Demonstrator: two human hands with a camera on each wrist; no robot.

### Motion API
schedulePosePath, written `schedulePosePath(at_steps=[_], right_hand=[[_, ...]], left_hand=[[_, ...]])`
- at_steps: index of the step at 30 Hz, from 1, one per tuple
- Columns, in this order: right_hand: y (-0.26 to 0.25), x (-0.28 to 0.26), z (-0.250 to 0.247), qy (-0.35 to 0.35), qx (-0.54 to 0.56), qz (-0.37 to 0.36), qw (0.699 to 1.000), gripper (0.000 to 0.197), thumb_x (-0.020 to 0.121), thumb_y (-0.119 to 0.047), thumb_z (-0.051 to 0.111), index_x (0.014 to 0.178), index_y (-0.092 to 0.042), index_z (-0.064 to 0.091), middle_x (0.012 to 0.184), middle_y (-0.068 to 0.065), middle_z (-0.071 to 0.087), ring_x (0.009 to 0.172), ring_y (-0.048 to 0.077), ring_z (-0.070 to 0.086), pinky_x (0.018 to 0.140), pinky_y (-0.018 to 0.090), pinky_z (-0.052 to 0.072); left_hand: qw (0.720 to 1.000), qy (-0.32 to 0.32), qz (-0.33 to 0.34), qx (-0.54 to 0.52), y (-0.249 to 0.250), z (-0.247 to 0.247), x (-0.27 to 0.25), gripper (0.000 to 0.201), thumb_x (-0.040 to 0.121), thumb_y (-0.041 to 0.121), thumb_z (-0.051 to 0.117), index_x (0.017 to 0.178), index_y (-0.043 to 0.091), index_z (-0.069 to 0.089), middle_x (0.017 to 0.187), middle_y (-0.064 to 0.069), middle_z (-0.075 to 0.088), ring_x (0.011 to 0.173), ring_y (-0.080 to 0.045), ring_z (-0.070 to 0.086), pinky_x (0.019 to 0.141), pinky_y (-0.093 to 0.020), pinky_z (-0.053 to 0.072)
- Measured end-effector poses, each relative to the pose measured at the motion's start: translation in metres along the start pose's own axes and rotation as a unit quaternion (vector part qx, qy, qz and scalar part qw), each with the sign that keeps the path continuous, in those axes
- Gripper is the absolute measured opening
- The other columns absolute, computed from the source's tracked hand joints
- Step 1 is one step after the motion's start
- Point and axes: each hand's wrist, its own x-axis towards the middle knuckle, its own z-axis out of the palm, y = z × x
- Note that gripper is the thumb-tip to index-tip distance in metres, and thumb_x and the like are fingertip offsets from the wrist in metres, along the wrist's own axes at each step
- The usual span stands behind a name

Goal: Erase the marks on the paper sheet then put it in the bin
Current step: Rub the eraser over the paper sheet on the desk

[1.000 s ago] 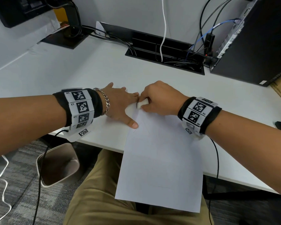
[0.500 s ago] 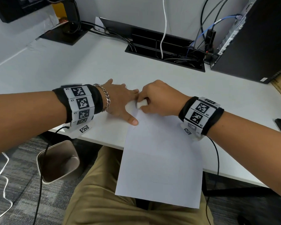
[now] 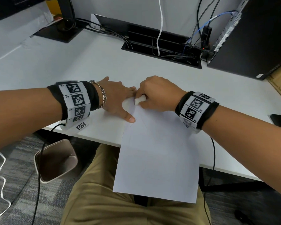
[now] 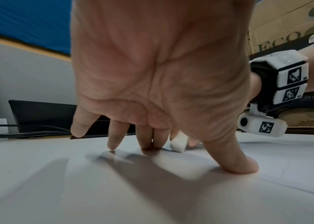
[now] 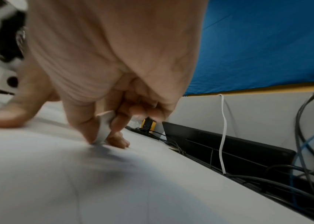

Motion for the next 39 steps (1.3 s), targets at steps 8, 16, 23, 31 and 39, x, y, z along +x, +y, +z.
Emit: schedulePosePath(at_steps=[8,16,23,31,39], right_hand=[[-0.003,-0.009,-0.003,-0.017,-0.015,-0.061,0.998,0.017,0.085,-0.034,0.063,0.096,-0.036,0.075,0.082,-0.015,0.061,0.088,0.013,0.049,0.073,0.032,0.043],[-0.005,-0.012,-0.001,-0.012,0.014,-0.034,0.999,0.025,0.085,-0.036,0.065,0.106,-0.032,0.077,0.09,-0.012,0.064,0.091,0.015,0.055,0.076,0.041,0.053],[0.008,-0.028,-0.015,0.013,0.062,0.019,0.998,0.026,0.092,-0.042,0.066,0.115,-0.031,0.072,0.099,-0.01,0.07,0.094,0.014,0.06,0.086,0.039,0.055],[0.009,-0.071,0.007,-0.043,0.084,0.081,0.992,0.01,0.094,-0.042,0.062,0.095,-0.033,0.065,0.09,-0.011,0.065,0.086,0.013,0.059,0.074,0.036,0.054],[0.023,-0.085,0.009,-0.028,0.123,0.126,0.984,0.012,0.096,-0.039,0.061,0.1,-0.03,0.066,0.085,-0.012,0.066,0.077,0.01,0.062,0.069,0.035,0.056]], left_hand=[[1.0,0.0,0.004,-0.005,-0.001,0.002,0.0,0.122,0.068,0.102,0.045,0.165,0.044,0.0,0.172,0.02,0.016,0.161,-0.029,0.01,0.125,-0.068,0.003],[1.0,-0.002,0.004,0.001,-0.003,0.003,0.002,0.123,0.067,0.104,0.042,0.165,0.044,-0.001,0.173,0.021,0.01,0.161,-0.03,0.01,0.125,-0.068,0.003],[1.0,-0.016,-0.01,0.023,-0.001,-0.001,0.001,0.128,0.066,0.106,0.036,0.166,0.039,-0.009,0.173,0.02,-0.003,0.162,-0.026,0.003,0.126,-0.064,-0.002],[0.998,0.014,-0.026,0.06,0.013,-0.001,0.0,0.135,0.06,0.111,0.02,0.167,0.03,0.006,0.171,0.005,0.027,0.16,-0.024,0.018,0.129,-0.056,0.001],[0.992,0.058,0.002,0.108,0.035,0.002,-0.034,0.102,0.075,0.095,0.015,0.13,0.027,0.067,0.116,0.007,0.07,0.117,-0.018,0.063,0.125,-0.046,0.022]])
